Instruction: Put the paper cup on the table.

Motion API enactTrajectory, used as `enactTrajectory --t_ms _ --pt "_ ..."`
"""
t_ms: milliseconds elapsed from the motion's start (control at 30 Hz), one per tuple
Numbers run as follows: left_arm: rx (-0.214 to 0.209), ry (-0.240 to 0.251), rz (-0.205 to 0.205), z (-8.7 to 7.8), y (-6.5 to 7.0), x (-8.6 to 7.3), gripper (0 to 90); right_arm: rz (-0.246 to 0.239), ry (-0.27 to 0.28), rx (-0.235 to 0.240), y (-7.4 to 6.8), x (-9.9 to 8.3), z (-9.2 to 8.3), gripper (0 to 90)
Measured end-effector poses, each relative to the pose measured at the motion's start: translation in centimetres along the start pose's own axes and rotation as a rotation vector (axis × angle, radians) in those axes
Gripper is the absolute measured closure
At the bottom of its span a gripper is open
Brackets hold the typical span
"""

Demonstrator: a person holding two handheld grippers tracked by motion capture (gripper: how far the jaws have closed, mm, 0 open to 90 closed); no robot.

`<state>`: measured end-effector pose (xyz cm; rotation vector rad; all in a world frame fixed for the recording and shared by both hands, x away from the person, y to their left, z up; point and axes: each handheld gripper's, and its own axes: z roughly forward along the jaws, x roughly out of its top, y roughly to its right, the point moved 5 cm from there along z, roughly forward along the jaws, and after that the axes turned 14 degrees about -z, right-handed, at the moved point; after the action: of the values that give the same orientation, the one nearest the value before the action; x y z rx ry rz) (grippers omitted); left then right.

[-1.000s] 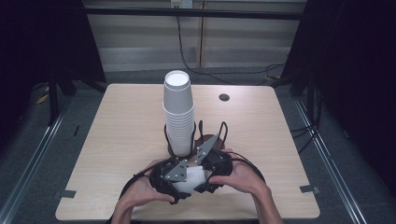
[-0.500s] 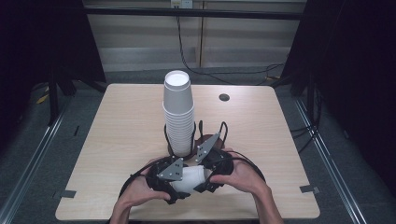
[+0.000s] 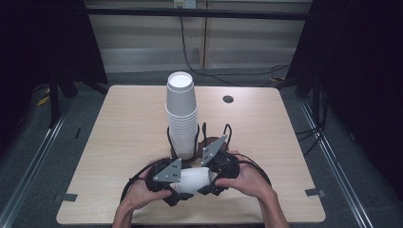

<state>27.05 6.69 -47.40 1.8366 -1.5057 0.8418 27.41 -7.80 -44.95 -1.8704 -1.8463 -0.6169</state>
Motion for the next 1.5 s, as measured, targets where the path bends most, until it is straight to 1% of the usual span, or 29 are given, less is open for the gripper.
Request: enactTrajectory --t_ms 33,67,133,200,267,333,367,400,433,467,567,667,700,733,767,833,867,900,933,967,1033,1067,1133,1167,1333,1400,1433,1467,1500 --pt "-0.009 0.008 -0.006 -0.1 0.0 0.0 14.3 0.003 0.003 -0.001 0.0 0.0 0.0 23.9" --pt "-0.005 0.016 -0.002 -0.2 0.0 0.1 14.3 0.005 0.006 -0.002 0.0 0.0 -0.1 23.9" --pt "-0.006 0.03 -0.01 -0.3 0.0 0.2 14.3 0.007 0.011 -0.007 0.0 0.0 -0.2 23.9" --pt "-0.02 0.053 -0.019 -0.5 0.0 0.3 15.0 0.01 0.009 -0.013 0.0 -0.1 -0.3 23.9" --pt "-0.013 0.073 -0.027 -0.7 -0.2 0.4 15.2 0.01 0.015 -0.013 0.0 -0.3 -0.4 23.8" --pt "-0.012 0.098 -0.045 -1.0 -0.4 0.5 15.6 0.017 0.011 -0.024 0.1 -0.4 -0.6 23.8" --pt "-0.02 0.102 -0.052 -1.1 -0.4 0.5 15.5 0.023 0.018 -0.023 0.1 -0.6 -0.6 23.8" --pt "-0.011 0.115 -0.059 -1.3 -0.5 0.5 15.7 0.027 0.022 -0.018 0.1 -0.7 -0.6 23.7" --pt "-0.004 0.129 -0.07 -1.4 -0.5 0.5 15.7 0.026 0.019 -0.029 0.2 -0.9 -0.7 23.8" --pt "-0.01 0.139 -0.075 -1.5 -0.6 0.5 15.4 0.037 0.03 -0.022 0.2 -1.0 -0.7 23.7" --pt "0.01 0.171 -0.081 -1.9 -0.8 0.6 15.7 0.046 0.035 -0.031 0.2 -1.4 -0.8 23.7" --pt "0.021 0.183 -0.082 -2.1 -0.9 0.5 15.7 0.068 0.054 -0.054 0.3 -1.8 -1.2 23.6" --pt "0.037 0.205 -0.094 -2.3 -1.1 0.4 15.7 0.073 0.06 -0.065 0.3 -1.9 -1.4 23.6" --pt "0.037 0.205 -0.094 -2.3 -1.1 0.4 15.7 0.08 0.069 -0.068 0.2 -2.1 -1.5 23.6" --pt "0.028 0.229 -0.111 -2.6 -1.2 0.3 15.7 0.086 0.073 -0.077 0.3 -2.2 -1.7 23.6" --pt "0.026 0.243 -0.125 -2.8 -1.3 0.2 15.7 0.104 0.089 -0.088 0.3 -2.6 -1.9 23.5" --pt "0.026 0.243 -0.125 -2.8 -1.3 0.2 15.7 0.109 0.095 -0.107 0.4 -2.8 -2.0 23.4" --pt "0.023 0.247 -0.146 -2.9 -1.5 0.0 15.6 0.122 0.107 -0.117 0.5 -3.0 -2.1 23.4" --pt "0.023 0.247 -0.146 -2.9 -1.5 0.0 15.8 0.122 0.107 -0.117 0.5 -3.0 -2.1 23.4" --pt "0.042 0.246 -0.156 -2.9 -1.7 -0.3 15.7 0.133 0.135 -0.13 0.6 -3.3 -2.3 23.4" --pt "0.041 0.259 -0.166 -3.1 -1.7 -0.4 15.6 0.147 0.166 -0.142 0.6 -3.6 -2.4 23.4" --pt "0.041 0.259 -0.166 -3.1 -1.7 -0.4 15.7 0.155 0.18 -0.155 0.6 -3.7 -2.4 23.4" --pt "0.047 0.26 -0.166 -3.1 -1.7 -0.6 15.6 0.165 0.208 -0.161 0.6 -4.0 -2.5 23.3" --pt "0.044 0.264 -0.168 -3.2 -1.7 -0.6 15.6 0.169 0.224 -0.177 0.7 -4.1 -2.5 23.3" --pt "0.008 0.302 -0.193 -3.3 -1.5 -0.7 15.6 0.172 0.298 -0.182 0.4 -4.1 -2.7 23.4" --pt "0.03 0.305 -0.195 -3.3 -1.6 -0.8 16.0 0.172 0.319 -0.185 0.3 -4.1 -2.7 23.3" --pt "0.055 0.294 -0.197 -3.2 -1.6 -1.0 15.5 0.172 0.331 -0.189 0.3 -4.1 -2.7 23.3" --pt "0.058 0.291 -0.198 -3.2 -1.7 -1.0 15.6 0.174 0.346 -0.19 0.2 -4.1 -2.7 23.3" --pt "0.046 0.298 -0.201 -3.2 -1.6 -1.0 15.6 0.174 0.36 -0.189 0.2 -4.1 -2.6 23.4"
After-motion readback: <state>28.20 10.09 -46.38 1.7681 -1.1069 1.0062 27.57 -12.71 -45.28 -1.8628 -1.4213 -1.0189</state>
